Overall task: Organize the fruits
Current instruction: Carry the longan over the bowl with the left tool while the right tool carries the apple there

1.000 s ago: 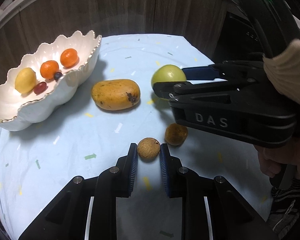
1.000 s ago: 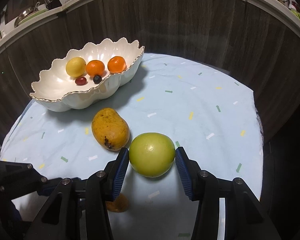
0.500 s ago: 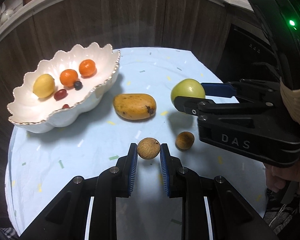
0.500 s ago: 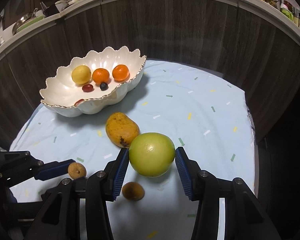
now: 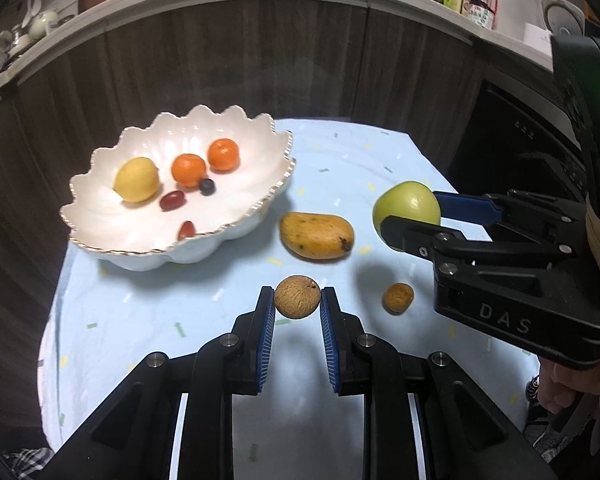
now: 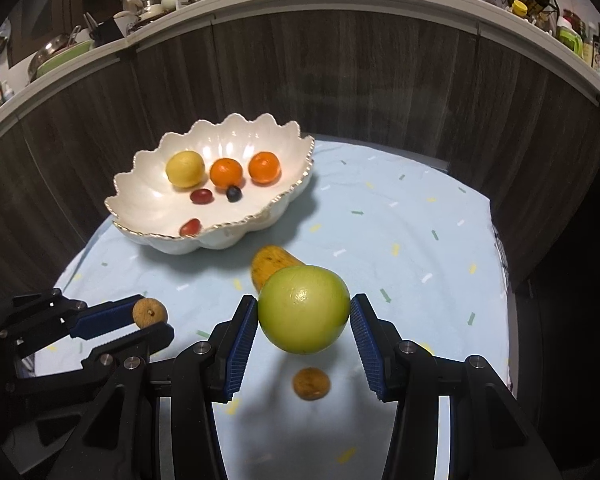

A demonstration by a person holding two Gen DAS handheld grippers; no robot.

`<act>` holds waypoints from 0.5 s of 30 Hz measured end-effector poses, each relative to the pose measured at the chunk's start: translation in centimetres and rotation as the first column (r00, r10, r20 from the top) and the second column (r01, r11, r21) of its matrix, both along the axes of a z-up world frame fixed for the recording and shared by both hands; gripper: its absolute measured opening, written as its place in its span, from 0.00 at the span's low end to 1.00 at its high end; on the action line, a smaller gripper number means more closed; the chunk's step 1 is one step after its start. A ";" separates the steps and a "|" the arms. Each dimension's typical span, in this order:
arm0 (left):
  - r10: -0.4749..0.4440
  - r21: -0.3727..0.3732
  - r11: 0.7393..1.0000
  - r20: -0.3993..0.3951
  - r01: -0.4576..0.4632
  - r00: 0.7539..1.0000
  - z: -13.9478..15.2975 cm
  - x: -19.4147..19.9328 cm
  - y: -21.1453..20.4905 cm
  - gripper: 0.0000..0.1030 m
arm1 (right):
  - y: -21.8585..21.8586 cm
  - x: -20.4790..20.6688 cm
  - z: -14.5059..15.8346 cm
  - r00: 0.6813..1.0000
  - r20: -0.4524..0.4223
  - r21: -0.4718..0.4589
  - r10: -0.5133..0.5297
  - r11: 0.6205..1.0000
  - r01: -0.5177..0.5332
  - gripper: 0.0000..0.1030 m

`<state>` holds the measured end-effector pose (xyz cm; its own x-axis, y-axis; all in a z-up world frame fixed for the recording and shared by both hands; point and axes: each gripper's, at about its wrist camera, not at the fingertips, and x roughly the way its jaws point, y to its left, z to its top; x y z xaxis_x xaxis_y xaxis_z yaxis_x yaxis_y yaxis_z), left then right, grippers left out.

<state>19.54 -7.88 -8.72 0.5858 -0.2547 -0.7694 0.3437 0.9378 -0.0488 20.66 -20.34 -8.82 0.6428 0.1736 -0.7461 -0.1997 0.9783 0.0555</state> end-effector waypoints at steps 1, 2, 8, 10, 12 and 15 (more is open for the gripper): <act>0.006 -0.001 1.000 0.004 -0.006 1.000 0.2 0.0 0.3 0.23 | 0.2 0.0 0.2 1.000 0.002 0.000 0.003 1.000 -0.003 0.47; 0.012 -0.002 1.000 0.007 -0.012 1.000 0.4 0.0 0.7 0.23 | 0.5 -0.1 0.4 1.000 0.004 0.000 0.006 1.000 -0.006 0.47; 0.060 -0.004 0.998 0.020 -0.060 0.998 1.6 0.3 2.8 0.23 | 2.5 -0.2 1.6 0.999 0.022 -0.003 0.035 0.999 -0.035 0.47; 0.075 -0.002 0.997 0.023 -0.075 0.997 1.9 0.5 3.4 0.23 | 3.1 -0.2 2.0 0.999 0.028 -0.002 0.042 0.999 -0.042 0.47; 0.092 -0.004 0.996 0.030 -0.092 0.995 2.2 0.7 4.1 0.23 | 3.7 -0.1 2.4 0.998 0.034 -0.001 0.048 0.999 -0.048 0.47; 0.112 -0.008 0.994 0.043 -0.112 0.993 2.8 1.0 5.0 0.23 | 4.5 0.1 2.9 0.998 0.041 0.002 0.055 0.998 -0.055 0.47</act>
